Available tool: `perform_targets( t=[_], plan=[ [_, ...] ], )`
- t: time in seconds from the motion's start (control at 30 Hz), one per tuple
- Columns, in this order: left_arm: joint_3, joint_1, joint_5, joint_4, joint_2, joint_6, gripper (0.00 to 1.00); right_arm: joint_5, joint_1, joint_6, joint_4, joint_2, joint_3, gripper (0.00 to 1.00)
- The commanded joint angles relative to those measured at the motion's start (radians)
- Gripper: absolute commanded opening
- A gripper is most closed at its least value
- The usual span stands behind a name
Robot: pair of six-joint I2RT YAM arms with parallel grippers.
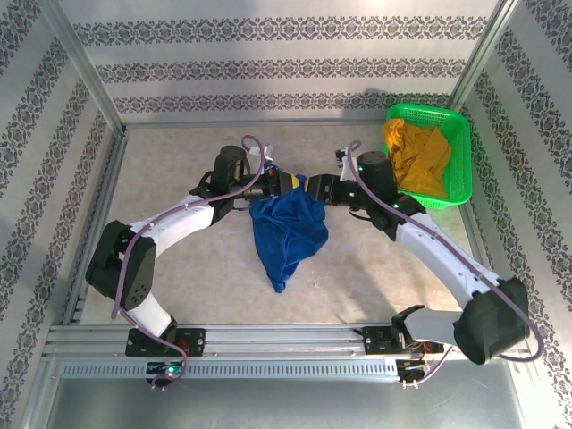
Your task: Fold the inside-out t-shirt
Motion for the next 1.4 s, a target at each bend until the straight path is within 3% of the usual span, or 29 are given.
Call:
perform_targets(
  t=[0.0,0.33,0.43,0.47,0.53,0.57,0.7,0.77,0.97,1.2,1.37],
  plan=[
    [0.028,0.01,0.033,0.066,-0.023,-0.037,0.0,-0.013,0.007,-0.013,0.062,0.055,0.029,0.48],
    [0.025,0.012,0.035,0.145,-0.04,-0.119,0.0,-0.04,-0.005,-0.051,0.128,0.183,0.005,0.53],
    [0.037,0.012,0.034,0.167,-0.034,-0.155,0.0,-0.098,-0.01,-0.043,0.179,0.242,0.015,0.51],
    [0.045,0.012,0.031,0.169,-0.029,-0.167,0.0,-0.128,-0.01,-0.035,0.203,0.26,0.024,0.46],
    [0.065,0.019,0.026,0.169,-0.017,-0.182,0.0,-0.166,-0.013,-0.025,0.209,0.275,0.052,0.17],
    [0.07,0.025,0.017,0.164,-0.015,-0.184,0.06,-0.173,-0.02,-0.023,0.2,0.27,0.068,0.01],
    [0.044,0.083,-0.063,0.077,-0.066,-0.139,0.37,-0.173,-0.089,0.02,0.161,0.188,0.137,0.0],
    [0.004,0.116,-0.116,-0.01,-0.118,-0.095,0.46,-0.166,-0.133,0.05,0.135,0.133,0.186,0.0],
    [-0.077,0.134,-0.215,-0.38,-0.22,0.168,0.52,-0.162,-0.201,0.106,0.037,0.051,0.415,0.0],
    [-0.248,0.103,-0.207,-0.389,-0.294,0.215,0.59,-0.158,-0.2,0.137,-0.012,0.057,0.589,0.0],
    [-0.304,0.025,-0.188,-0.311,-0.264,0.217,0.61,-0.144,-0.2,0.138,-0.036,0.048,0.626,0.0]
  ],
)
